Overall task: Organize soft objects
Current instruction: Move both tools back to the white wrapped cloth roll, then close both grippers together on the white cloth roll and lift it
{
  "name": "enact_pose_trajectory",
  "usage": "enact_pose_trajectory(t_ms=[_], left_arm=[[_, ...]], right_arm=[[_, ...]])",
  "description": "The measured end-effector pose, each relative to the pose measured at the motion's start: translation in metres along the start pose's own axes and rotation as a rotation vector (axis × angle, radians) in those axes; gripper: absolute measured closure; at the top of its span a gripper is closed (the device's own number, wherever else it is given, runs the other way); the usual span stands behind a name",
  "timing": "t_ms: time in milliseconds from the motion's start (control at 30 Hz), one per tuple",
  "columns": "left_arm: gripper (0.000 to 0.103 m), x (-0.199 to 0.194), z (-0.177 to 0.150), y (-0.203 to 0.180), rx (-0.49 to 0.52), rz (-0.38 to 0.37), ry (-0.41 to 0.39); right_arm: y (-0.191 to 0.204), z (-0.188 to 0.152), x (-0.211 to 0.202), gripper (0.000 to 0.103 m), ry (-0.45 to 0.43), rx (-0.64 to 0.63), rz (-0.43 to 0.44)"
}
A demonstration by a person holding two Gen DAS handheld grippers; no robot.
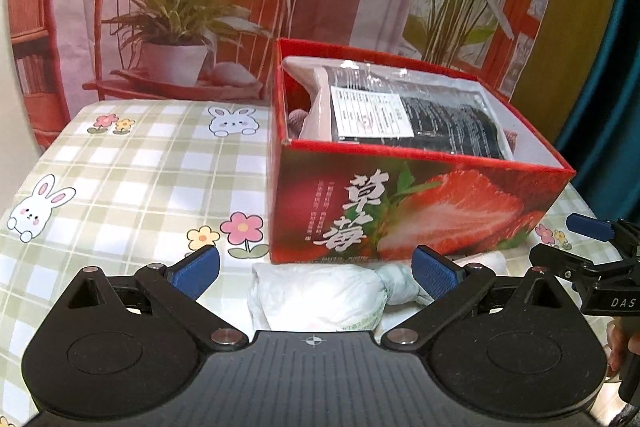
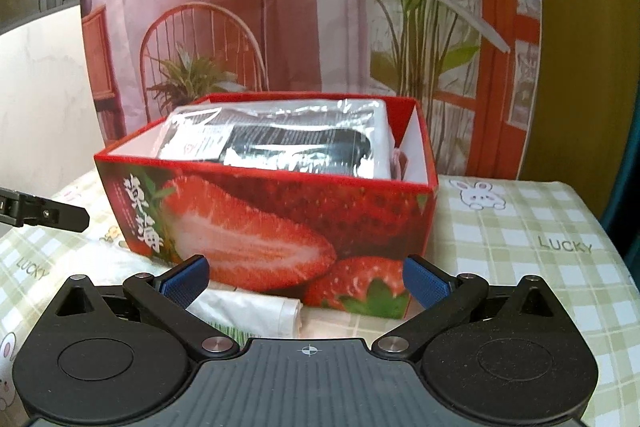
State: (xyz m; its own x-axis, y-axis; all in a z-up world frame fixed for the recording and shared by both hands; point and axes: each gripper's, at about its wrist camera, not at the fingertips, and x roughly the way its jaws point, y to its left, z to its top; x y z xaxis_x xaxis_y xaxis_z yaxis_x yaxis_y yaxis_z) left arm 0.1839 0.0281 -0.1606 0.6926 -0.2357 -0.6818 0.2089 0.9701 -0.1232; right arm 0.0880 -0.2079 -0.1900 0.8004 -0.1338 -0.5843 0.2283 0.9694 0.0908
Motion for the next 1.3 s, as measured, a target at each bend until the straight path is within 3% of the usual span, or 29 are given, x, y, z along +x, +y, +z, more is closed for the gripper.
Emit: enact_pose_trajectory(t_ms=[233, 367, 533, 633, 700, 733, 767, 800, 833, 900, 1300], left_arm=[[0.002, 0.016, -0.01, 0.014, -0.044, -0.007, 0.044], [0.014, 0.025, -0.017, 0.023, -0.073, -0.044, 0.07], [0.022, 0.041, -0.029, 0.028, -0.114, -0.087, 0.12], [0.037, 0.049, -0.037, 0.03, -0.138, -0.122, 0.134], [0.056, 0.047, -0.038, 0.029, -0.131, -0.128, 0.113], [0.058, 0.045, -0.038, 0.028, -0.118, -0.125, 0.101], [0.063, 0.042, -0.037, 0.028, -0.109, -0.117, 0.089], [0.069, 0.039, -0.037, 0.028, -0.106, -0.114, 0.075], [0.075, 0.036, -0.036, 0.03, -0.11, -0.12, 0.062], [0.076, 0.027, -0.033, 0.032, -0.117, -0.135, 0.034], [0.077, -0.054, 0.008, 0.009, -0.03, -0.21, -0.21]], right_arm=[[0.002, -0.011, 0.013, 0.008, 0.045, 0.01, 0.012], [0.008, -0.015, 0.023, 0.013, 0.069, 0.017, 0.039], [0.018, -0.017, 0.042, 0.013, 0.108, 0.006, 0.061], [0.021, -0.02, 0.056, 0.017, 0.147, 0.009, 0.071], [0.021, -0.023, 0.061, 0.044, 0.177, 0.028, 0.095], [0.021, -0.024, 0.06, 0.045, 0.179, 0.036, 0.098], [0.021, -0.024, 0.056, 0.053, 0.167, 0.037, 0.102], [0.021, -0.023, 0.053, 0.068, 0.163, 0.03, 0.103], [0.02, -0.022, 0.05, 0.072, 0.163, 0.025, 0.106], [0.015, -0.018, 0.039, 0.085, 0.135, 0.034, 0.123], [0.007, 0.039, -0.047, 0.089, -0.125, -0.054, 0.184]])
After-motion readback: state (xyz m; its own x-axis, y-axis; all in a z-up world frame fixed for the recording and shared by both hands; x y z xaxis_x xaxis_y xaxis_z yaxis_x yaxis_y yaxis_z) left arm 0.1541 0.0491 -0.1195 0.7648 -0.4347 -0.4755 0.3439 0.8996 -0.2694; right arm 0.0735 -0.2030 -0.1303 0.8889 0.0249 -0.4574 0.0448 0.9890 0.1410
